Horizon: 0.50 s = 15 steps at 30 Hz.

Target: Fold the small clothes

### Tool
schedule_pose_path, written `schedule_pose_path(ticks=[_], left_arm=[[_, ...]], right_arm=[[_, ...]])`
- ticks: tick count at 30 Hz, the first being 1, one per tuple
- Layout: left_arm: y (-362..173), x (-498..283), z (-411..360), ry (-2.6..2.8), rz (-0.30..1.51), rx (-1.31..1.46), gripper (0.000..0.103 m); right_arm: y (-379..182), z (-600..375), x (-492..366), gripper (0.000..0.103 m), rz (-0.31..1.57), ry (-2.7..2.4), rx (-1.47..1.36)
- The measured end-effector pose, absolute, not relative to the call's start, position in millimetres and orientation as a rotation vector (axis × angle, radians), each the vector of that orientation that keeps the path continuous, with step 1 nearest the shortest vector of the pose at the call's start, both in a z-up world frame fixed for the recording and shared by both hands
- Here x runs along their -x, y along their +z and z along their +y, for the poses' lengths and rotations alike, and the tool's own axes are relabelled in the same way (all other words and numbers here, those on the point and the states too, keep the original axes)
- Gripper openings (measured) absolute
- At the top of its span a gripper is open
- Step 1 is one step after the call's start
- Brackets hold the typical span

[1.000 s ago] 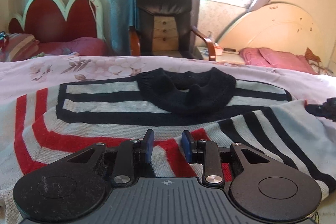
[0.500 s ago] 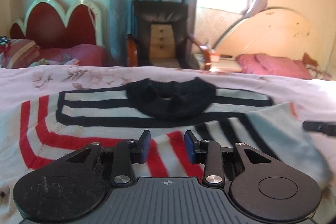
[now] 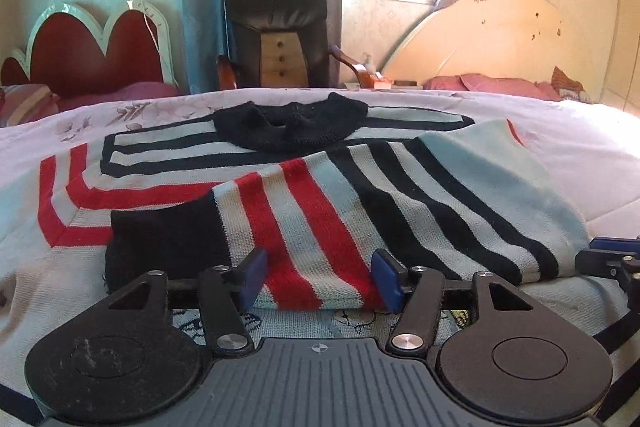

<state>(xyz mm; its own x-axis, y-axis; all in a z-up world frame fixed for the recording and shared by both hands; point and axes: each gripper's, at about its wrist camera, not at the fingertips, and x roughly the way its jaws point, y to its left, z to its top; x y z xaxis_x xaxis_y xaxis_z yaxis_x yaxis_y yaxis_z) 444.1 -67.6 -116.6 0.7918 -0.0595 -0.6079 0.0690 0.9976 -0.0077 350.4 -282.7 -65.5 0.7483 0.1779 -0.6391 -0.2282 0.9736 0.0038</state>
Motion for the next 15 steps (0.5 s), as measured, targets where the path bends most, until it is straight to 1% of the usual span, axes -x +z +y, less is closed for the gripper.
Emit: schedule_pose_path(ticks=[2, 6, 12, 15], left_arm=[[-108.2, -437.0, -55.2, -0.062, 0.626, 0.042, 0.058], [-99.8, -405.1, -9.5, 0.013, 0.590, 0.102, 0.058], [-104.0, -337.8, 110.6, 0.224, 0.598, 0.208, 0.058], [-110.6, -312.7, 179.2, 0.340, 0.599, 0.354, 0.058]], right_arm=[[-55.5, -278.3, -348.9, 0.022, 0.697, 0.198, 0.068], [-39.8, -287.8, -333.5, 0.022, 0.662, 0.173, -0.068], [-36.4, -290.0, -322.1, 0.022, 0.698, 0.123, -0.236], [-35.6, -274.8, -322.5, 0.022, 0.713, 0.123, -0.283]])
